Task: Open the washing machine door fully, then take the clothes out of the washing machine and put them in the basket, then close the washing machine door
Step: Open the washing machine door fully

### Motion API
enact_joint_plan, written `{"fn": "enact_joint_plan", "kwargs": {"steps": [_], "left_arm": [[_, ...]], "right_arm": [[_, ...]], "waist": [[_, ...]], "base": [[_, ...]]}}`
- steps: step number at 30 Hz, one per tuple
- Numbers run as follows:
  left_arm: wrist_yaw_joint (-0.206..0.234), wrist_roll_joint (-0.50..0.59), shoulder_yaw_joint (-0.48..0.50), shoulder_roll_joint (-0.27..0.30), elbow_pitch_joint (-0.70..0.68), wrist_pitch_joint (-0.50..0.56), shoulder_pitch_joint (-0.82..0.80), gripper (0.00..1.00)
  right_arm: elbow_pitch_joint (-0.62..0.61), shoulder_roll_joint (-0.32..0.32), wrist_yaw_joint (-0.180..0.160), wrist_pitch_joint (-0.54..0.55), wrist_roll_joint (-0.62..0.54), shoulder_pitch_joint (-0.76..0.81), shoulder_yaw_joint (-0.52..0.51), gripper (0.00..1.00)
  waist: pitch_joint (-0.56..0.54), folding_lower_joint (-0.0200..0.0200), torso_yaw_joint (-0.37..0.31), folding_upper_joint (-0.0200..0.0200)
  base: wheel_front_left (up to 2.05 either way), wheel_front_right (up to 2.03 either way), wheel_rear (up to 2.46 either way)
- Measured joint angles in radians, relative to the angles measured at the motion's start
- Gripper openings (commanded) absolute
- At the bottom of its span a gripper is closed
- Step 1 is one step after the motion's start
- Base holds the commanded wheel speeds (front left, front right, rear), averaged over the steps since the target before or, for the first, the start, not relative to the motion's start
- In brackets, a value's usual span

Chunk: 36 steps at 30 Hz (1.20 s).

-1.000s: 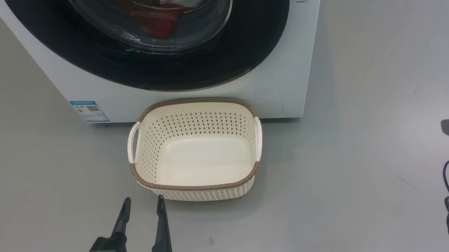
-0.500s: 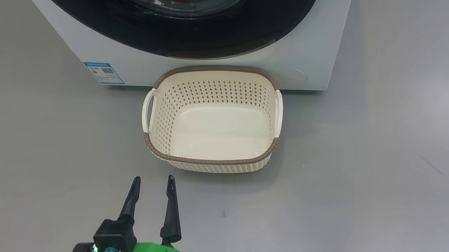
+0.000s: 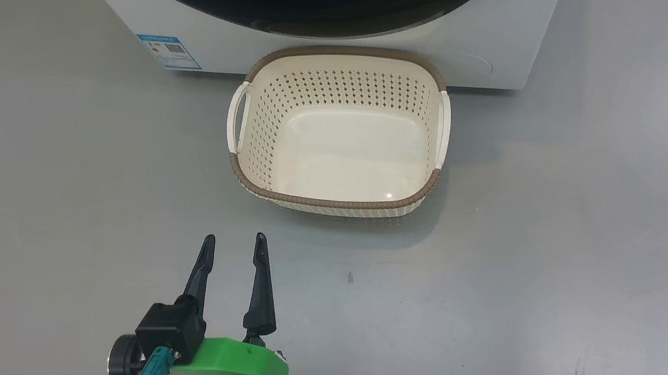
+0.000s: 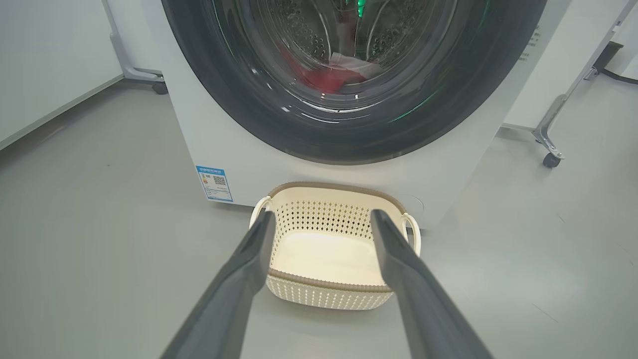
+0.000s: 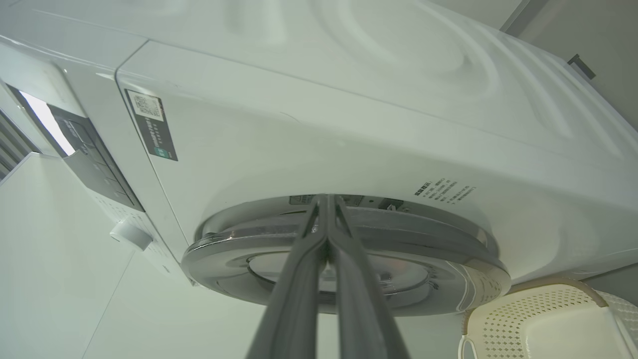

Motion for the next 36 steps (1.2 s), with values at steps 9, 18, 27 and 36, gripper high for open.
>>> {"fn": "enact_joint_plan", "kwargs": {"steps": [9, 18, 27, 36], "left_arm": [[0.001, -0.013, -0.030, -0.001, -0.005, 0.000, -0.041, 1.00], [0.005, -0.024, -0.047, -0.001, -0.005, 0.000, -0.053, 1.00], [0.010, -0.031, -0.062, -0.002, -0.011, 0.000, -0.062, 1.00], [0.013, -0.047, -0.073, -0.004, -0.015, 0.000, -0.070, 1.00]], "right_arm": [[0.056, -0.066, -0.010, 0.085, 0.014, -0.119, 0.005, 0.00], [0.135, -0.068, -0.017, 0.150, 0.060, -0.190, 0.000, 0.00], [0.213, -0.065, -0.018, 0.189, 0.101, -0.255, -0.018, 0.00], [0.322, -0.089, -0.019, 0.216, 0.087, -0.299, -0.006, 0.00]], "waist": [[0.061, 0.0000, 0.046, 0.0000], [0.093, 0.0001, 0.093, 0.0000], [0.116, 0.0001, 0.125, 0.0000], [0.133, 0.0000, 0.148, 0.0000]], "base": [[0.00, 0.00, 0.00], [0.00, 0.00, 0.00], [0.00, 0.00, 0.00], [0.00, 0.00, 0.00]]}}
